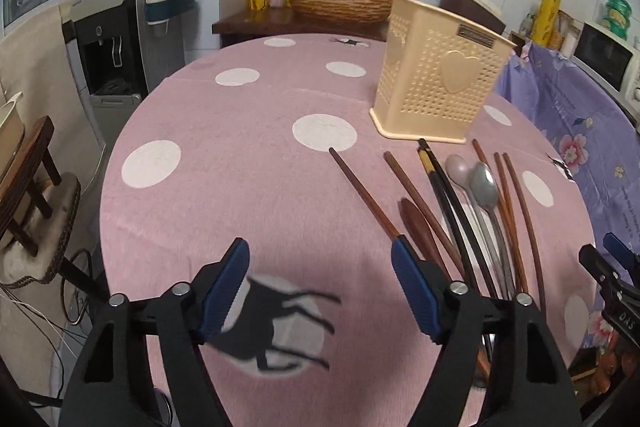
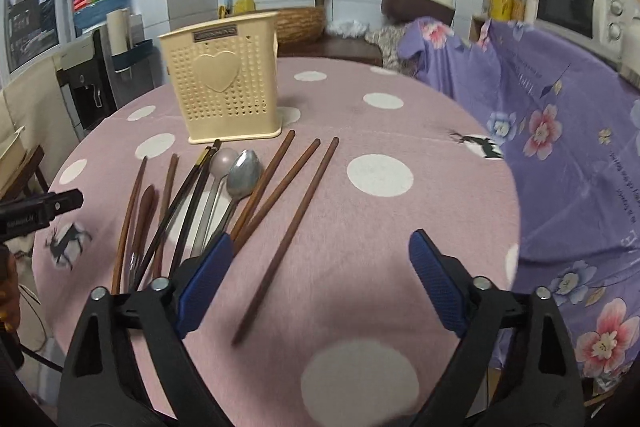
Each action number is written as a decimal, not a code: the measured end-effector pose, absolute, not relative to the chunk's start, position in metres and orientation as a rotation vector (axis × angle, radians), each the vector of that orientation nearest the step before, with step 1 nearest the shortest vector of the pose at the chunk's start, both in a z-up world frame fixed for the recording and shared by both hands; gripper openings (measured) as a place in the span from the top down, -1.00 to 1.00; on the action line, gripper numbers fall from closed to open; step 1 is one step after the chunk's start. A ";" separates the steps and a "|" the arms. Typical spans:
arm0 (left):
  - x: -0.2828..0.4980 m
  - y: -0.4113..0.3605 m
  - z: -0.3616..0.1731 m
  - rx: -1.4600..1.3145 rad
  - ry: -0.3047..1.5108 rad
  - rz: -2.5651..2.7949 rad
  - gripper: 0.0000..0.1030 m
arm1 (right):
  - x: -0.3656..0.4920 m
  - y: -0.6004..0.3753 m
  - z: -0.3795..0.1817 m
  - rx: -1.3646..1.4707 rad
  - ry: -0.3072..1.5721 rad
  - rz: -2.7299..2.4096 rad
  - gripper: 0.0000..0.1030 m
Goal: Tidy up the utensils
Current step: 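Move the left tool toward the chopsticks while the right tool approaches them too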
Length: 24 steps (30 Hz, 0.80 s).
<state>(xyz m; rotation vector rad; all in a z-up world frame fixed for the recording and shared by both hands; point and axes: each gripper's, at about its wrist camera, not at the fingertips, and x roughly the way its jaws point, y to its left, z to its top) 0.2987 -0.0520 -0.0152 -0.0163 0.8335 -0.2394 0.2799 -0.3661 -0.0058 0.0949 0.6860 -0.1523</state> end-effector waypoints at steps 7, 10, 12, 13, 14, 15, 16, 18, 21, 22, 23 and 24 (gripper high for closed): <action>0.342 -0.060 -0.018 -0.010 0.888 -0.203 -0.17 | 0.358 -0.391 -0.012 0.196 0.796 -0.181 -0.31; 0.356 -0.060 -0.022 -0.041 0.917 -0.175 -0.11 | 0.384 -0.398 -0.018 0.214 0.837 -0.199 -0.14; 0.362 -0.063 -0.024 -0.041 0.929 -0.164 -0.06 | 0.397 -0.404 -0.022 0.241 0.860 -0.198 -0.02; 0.365 -0.064 -0.025 -0.047 0.937 -0.162 -0.05 | 0.401 -0.405 -0.024 0.243 0.865 -0.208 0.06; 0.368 -0.066 -0.026 -0.053 0.946 -0.160 -0.04 | 0.407 -0.406 -0.025 0.241 0.869 -0.228 0.09; 0.370 -0.067 -0.027 -0.056 0.950 -0.159 -0.03 | 0.410 -0.407 -0.027 0.244 0.873 -0.236 0.09; 0.371 -0.069 -0.028 -0.057 0.953 -0.153 -0.03 | 0.413 -0.407 -0.029 0.248 0.880 -0.242 0.11; 0.373 -0.071 -0.030 -0.068 0.955 -0.144 -0.01 | 0.417 -0.405 -0.032 0.246 0.892 -0.247 0.13; 0.378 -0.073 -0.034 -0.095 0.970 -0.117 0.08 | 0.424 -0.402 -0.037 0.231 0.912 -0.277 0.27; 0.379 -0.073 -0.035 -0.101 0.974 -0.113 0.09 | 0.425 -0.402 -0.039 0.235 0.916 -0.282 0.33; 0.379 -0.075 -0.036 -0.106 0.979 -0.108 0.10 | 0.427 -0.402 -0.040 0.235 0.922 -0.288 0.37; 0.379 -0.076 -0.037 -0.107 0.979 -0.106 0.11 | 0.428 -0.401 -0.042 0.233 0.928 -0.292 0.38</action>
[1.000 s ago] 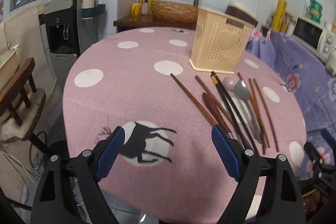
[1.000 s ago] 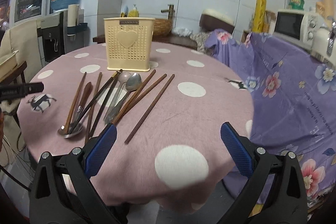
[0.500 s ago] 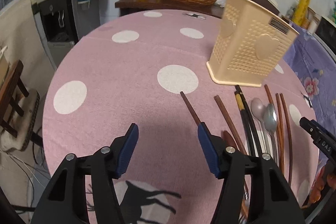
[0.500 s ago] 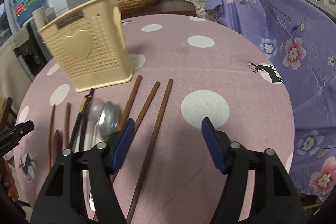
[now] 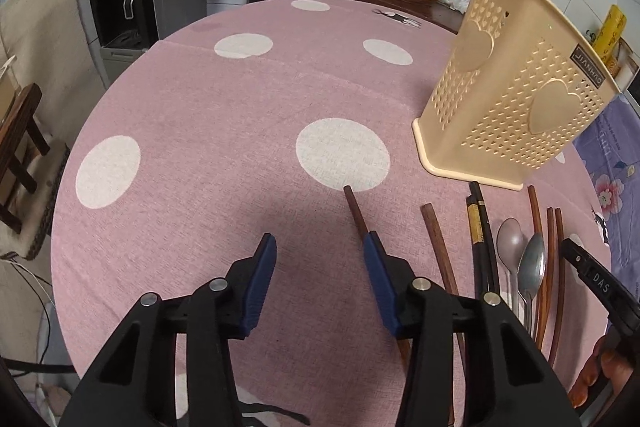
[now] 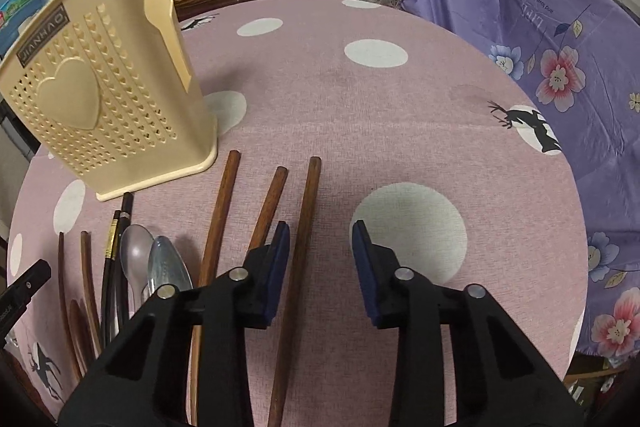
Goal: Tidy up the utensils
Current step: 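Move the left tool toward the chopsticks while the right tool approaches them too, then close the left tool on a brown chopstick while the right tool grasps another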
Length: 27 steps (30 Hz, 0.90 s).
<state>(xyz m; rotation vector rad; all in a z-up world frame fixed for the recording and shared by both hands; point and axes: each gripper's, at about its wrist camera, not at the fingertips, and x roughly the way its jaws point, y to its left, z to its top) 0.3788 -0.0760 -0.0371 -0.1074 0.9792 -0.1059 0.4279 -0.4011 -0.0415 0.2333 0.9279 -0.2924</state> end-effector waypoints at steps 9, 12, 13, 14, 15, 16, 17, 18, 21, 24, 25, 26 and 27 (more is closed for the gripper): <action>0.382 -0.091 -0.042 -0.064 0.986 -0.065 0.12 | 0.429 -0.395 -0.042 0.204 0.941 -0.314 0.43; 0.383 -0.093 -0.043 -0.052 0.995 -0.049 0.18 | 0.431 -0.393 -0.042 0.194 0.947 -0.324 0.43; 0.384 -0.096 -0.043 -0.043 0.998 -0.051 0.20 | 0.432 -0.393 -0.041 0.196 0.948 -0.328 0.44; 0.385 -0.098 -0.043 -0.034 0.999 -0.049 0.25 | 0.433 -0.392 -0.041 0.199 0.948 -0.333 0.46; 0.384 -0.100 -0.043 -0.023 1.000 -0.045 0.32 | 0.434 -0.391 -0.041 0.200 0.950 -0.338 0.49; 0.385 -0.102 -0.044 -0.012 0.999 -0.043 0.36 | 0.436 -0.391 -0.041 0.202 0.952 -0.342 0.54; 0.386 -0.104 -0.044 0.001 0.997 -0.038 0.43 | 0.438 -0.390 -0.041 0.204 0.956 -0.345 0.59; 0.387 -0.105 -0.044 0.010 0.997 -0.033 0.49 | 0.439 -0.390 -0.041 0.208 0.958 -0.348 0.62; 0.391 -0.108 -0.044 0.021 1.003 -0.030 0.67 | 0.446 -0.391 -0.041 0.218 0.960 -0.359 0.73; 0.396 -0.109 -0.043 0.021 1.018 -0.027 0.82 | 0.452 -0.393 -0.041 0.224 0.958 -0.371 0.82; 0.397 -0.111 -0.043 0.026 1.019 -0.025 0.82 | 0.454 -0.393 -0.041 0.223 0.957 -0.373 0.83; 0.398 -0.113 -0.043 0.033 1.019 -0.024 0.82 | 0.455 -0.394 -0.041 0.223 0.956 -0.375 0.83; 0.399 -0.114 -0.043 0.039 1.018 -0.025 0.83 | 0.456 -0.394 -0.041 0.221 0.956 -0.376 0.83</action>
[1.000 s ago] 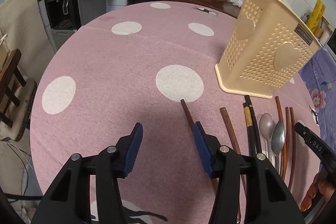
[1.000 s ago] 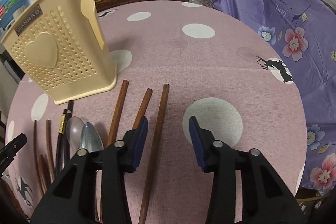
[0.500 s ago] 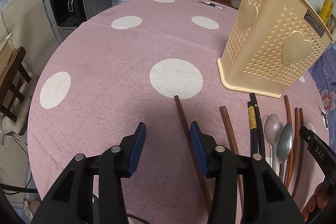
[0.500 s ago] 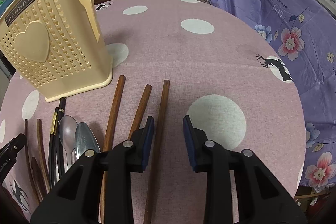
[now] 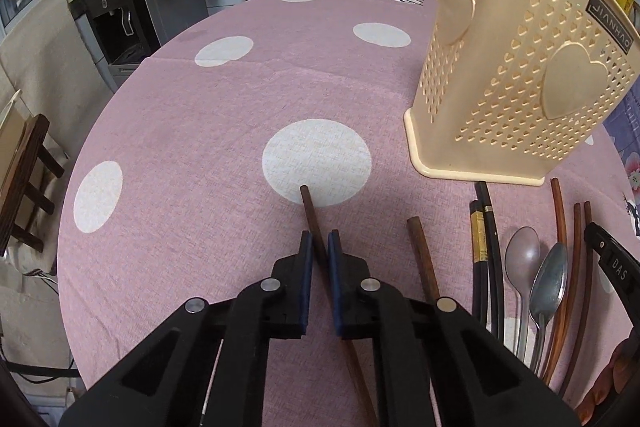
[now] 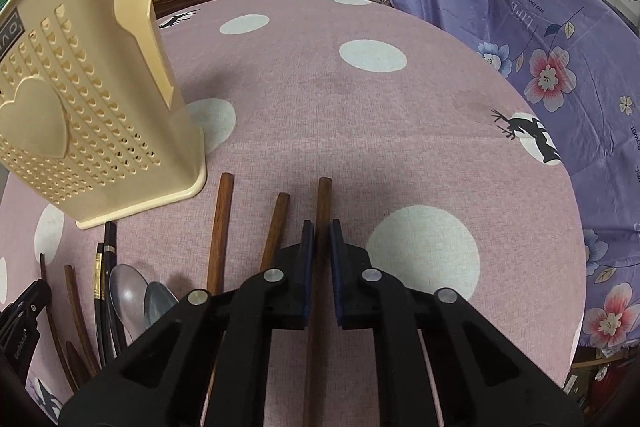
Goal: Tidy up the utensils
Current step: 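Close the left tool on a brown chopstick while the right tool grasps another, then carry both held chopsticks over the beige holder and lower them into it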
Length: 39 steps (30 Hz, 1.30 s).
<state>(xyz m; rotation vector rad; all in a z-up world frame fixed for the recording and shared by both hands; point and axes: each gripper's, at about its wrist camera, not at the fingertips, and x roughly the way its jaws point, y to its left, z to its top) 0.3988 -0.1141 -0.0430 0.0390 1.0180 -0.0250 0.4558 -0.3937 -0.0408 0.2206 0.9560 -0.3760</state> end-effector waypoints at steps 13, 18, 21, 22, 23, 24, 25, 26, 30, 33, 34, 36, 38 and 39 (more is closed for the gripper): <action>0.407 -0.105 -0.028 -0.095 1.025 -0.143 0.85 | 0.446 -0.406 -0.020 0.269 0.869 -0.267 0.84; 0.398 -0.099 0.014 -0.120 0.930 -0.214 0.87 | 0.430 -0.413 0.020 0.279 0.783 -0.200 0.84; 0.389 -0.099 0.046 -0.098 0.851 -0.244 0.87 | 0.420 -0.418 0.048 0.283 0.743 -0.158 0.84; 0.385 -0.099 0.057 -0.085 0.823 -0.252 0.87 | 0.416 -0.418 0.056 0.278 0.730 -0.150 0.84; 0.382 -0.099 0.064 -0.076 0.805 -0.262 0.87 | 0.412 -0.419 0.066 0.266 0.715 -0.143 0.84; 0.378 -0.099 0.071 -0.070 0.790 -0.271 0.87 | 0.409 -0.419 0.073 0.259 0.704 -0.137 0.84; 0.375 -0.097 0.077 -0.066 0.778 -0.278 0.87 | 0.404 -0.420 0.080 0.255 0.695 -0.126 0.84; 0.374 -0.095 0.083 -0.063 0.764 -0.284 0.87 | 0.400 -0.419 0.086 0.253 0.686 -0.117 0.84; 0.371 -0.088 0.097 -0.059 0.726 -0.283 0.87 | 0.386 -0.419 0.109 0.227 0.659 -0.086 0.84; 0.368 -0.085 0.102 -0.064 0.721 -0.290 0.87 | 0.378 -0.417 0.119 0.202 0.644 -0.070 0.85; 0.368 -0.084 0.104 -0.063 0.718 -0.289 0.87 | 0.376 -0.417 0.121 0.201 0.644 -0.066 0.85; 0.365 -0.081 0.107 -0.062 0.706 -0.286 0.87 | 0.372 -0.416 0.124 0.196 0.645 -0.059 0.85; 0.363 -0.078 0.110 -0.069 0.701 -0.288 0.87 | 0.370 -0.416 0.126 0.191 0.646 -0.054 0.85; 0.362 -0.077 0.112 -0.073 0.699 -0.290 0.87 | 0.369 -0.417 0.128 0.190 0.646 -0.052 0.85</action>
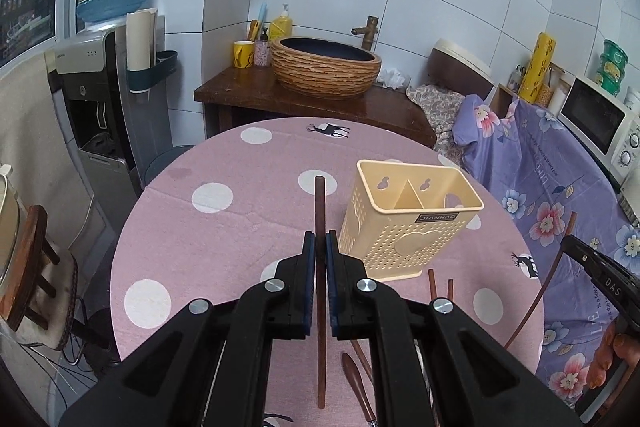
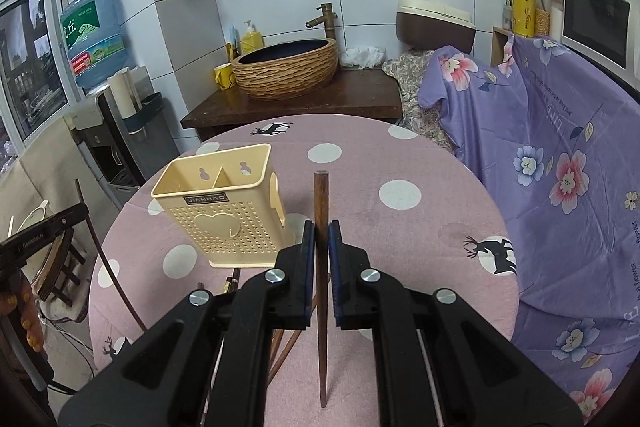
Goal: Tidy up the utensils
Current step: 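Carry both held chopsticks over the beige holder and lower them into it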
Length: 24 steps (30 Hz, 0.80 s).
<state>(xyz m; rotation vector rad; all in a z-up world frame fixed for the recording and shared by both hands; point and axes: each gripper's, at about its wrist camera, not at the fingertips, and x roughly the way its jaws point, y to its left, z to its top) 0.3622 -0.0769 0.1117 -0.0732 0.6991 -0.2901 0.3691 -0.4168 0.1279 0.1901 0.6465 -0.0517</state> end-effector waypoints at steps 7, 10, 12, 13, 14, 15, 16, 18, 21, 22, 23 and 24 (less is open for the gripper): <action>0.363 -0.071 0.136 -0.077 0.654 -0.294 0.87 | 0.367 -0.421 0.144 0.212 0.643 -0.027 0.85; 0.364 -0.069 0.152 -0.090 0.637 -0.305 0.87 | 0.369 -0.420 0.161 0.217 0.636 -0.010 0.85; 0.366 -0.069 0.168 -0.097 0.621 -0.315 0.87 | 0.373 -0.418 0.179 0.216 0.627 -0.002 0.85; 0.366 -0.068 0.181 -0.101 0.603 -0.318 0.87 | 0.374 -0.417 0.190 0.205 0.612 -0.002 0.85; 0.365 -0.069 0.190 -0.100 0.583 -0.318 0.87 | 0.376 -0.415 0.204 0.191 0.593 -0.007 0.85; 0.363 -0.070 0.204 -0.098 0.554 -0.316 0.87 | 0.378 -0.414 0.217 0.185 0.576 -0.007 0.85; 0.362 -0.072 0.217 -0.095 0.522 -0.312 0.87 | 0.381 -0.413 0.230 0.184 0.561 -0.004 0.85; 0.362 -0.076 0.240 -0.105 0.477 -0.314 0.87 | 0.387 -0.409 0.260 0.180 0.523 -0.010 0.85; 0.370 -0.085 0.271 -0.135 0.426 -0.305 0.87 | 0.396 -0.403 0.301 0.181 0.460 -0.022 0.85; 0.376 -0.091 0.279 -0.144 0.415 -0.300 0.87 | 0.400 -0.402 0.312 0.191 0.440 -0.022 0.85; 0.381 -0.094 0.283 -0.147 0.405 -0.295 0.87 | 0.405 -0.399 0.323 0.196 0.423 -0.025 0.85; 0.386 -0.099 0.287 -0.151 0.398 -0.290 0.87 | 0.408 -0.395 0.329 0.193 0.414 -0.027 0.85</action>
